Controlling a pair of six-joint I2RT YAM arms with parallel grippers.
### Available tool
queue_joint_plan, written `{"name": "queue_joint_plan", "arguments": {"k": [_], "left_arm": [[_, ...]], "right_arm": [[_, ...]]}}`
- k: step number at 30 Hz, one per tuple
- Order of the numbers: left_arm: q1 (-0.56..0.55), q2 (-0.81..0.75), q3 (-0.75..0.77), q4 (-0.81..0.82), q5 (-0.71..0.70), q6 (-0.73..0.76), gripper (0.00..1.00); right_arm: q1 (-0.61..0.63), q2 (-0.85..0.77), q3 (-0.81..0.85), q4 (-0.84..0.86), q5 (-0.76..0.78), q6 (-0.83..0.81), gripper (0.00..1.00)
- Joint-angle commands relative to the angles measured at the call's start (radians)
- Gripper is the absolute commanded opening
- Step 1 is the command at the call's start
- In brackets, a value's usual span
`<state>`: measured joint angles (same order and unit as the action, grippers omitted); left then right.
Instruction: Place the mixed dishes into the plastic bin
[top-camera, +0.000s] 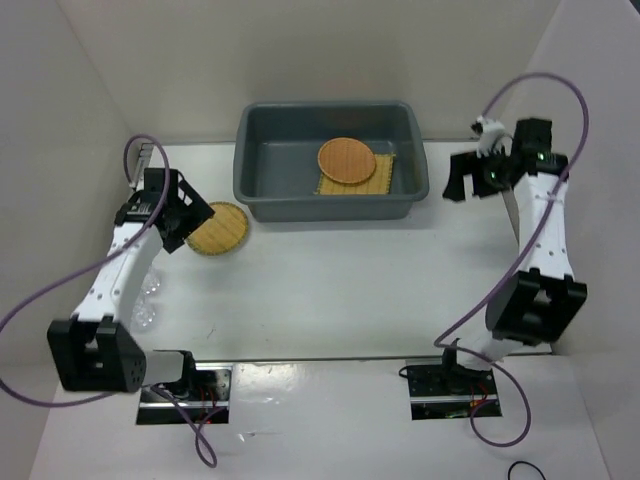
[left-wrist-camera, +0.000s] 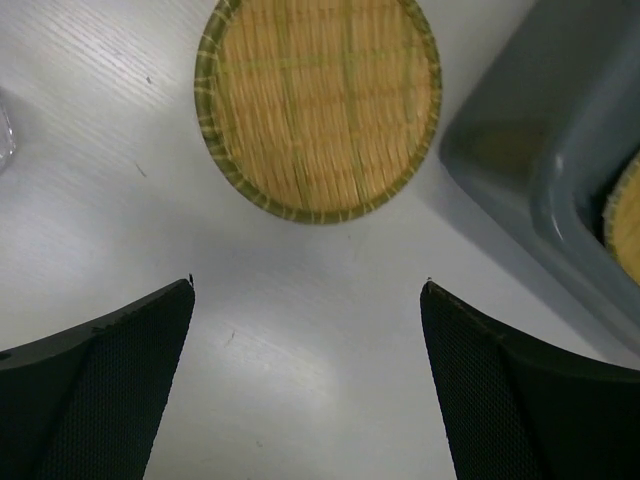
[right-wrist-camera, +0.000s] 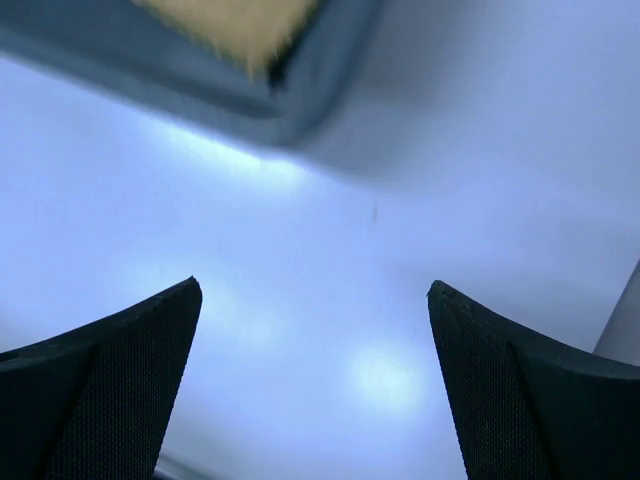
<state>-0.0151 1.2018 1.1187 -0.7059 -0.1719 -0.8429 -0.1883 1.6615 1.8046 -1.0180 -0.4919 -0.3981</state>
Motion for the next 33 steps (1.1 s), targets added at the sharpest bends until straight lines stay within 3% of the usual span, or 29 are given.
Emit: {"name": "queue_joint_plan", "arguments": {"k": [1, 5, 6, 9, 17, 27, 31, 33], "left_arm": [[0.07, 0.175, 0.085, 0.083, 0.023, 0.022, 1.0], [0.171, 0.294, 0.127, 0.095, 0.08, 0.047, 1.0], [0.184, 0.315, 0.127, 0.126, 0.08, 0.047, 1.0], [0.22, 0.361, 0.092, 0.196, 0.107, 0.047, 1.0], [0.29, 0.542, 0.035, 0.376, 0.379, 0.1, 1.0], [0.354, 0.671, -0.057, 0.52, 0.535, 0.152, 0.96], [0.375, 0.728, -0.08, 0.594, 0.65, 0.162, 0.81], [0.376, 0.748, -0.08, 0.615, 0.681, 0.162, 0.62]], "right_arm": [[-0.083, -0.138, -0.343, 0.039, -0.031, -0.077, 0.98], [-0.119, -0.432, -0.635, 0.093, 0.041, -0.154, 0.98], [-0.132, -0.433, -0.681, 0.093, 0.052, -0.154, 0.98], [-0.141, -0.422, -0.671, 0.114, 0.133, -0.096, 0.98], [-0.151, -0.453, -0.711, 0.154, 0.113, -0.038, 0.98], [-0.183, -0.442, -0.72, 0.164, 0.095, -0.038, 0.98], [-0.207, -0.433, -0.729, 0.173, 0.095, -0.038, 0.98], [-0.217, -0.433, -0.729, 0.173, 0.095, -0.038, 0.98]]}}
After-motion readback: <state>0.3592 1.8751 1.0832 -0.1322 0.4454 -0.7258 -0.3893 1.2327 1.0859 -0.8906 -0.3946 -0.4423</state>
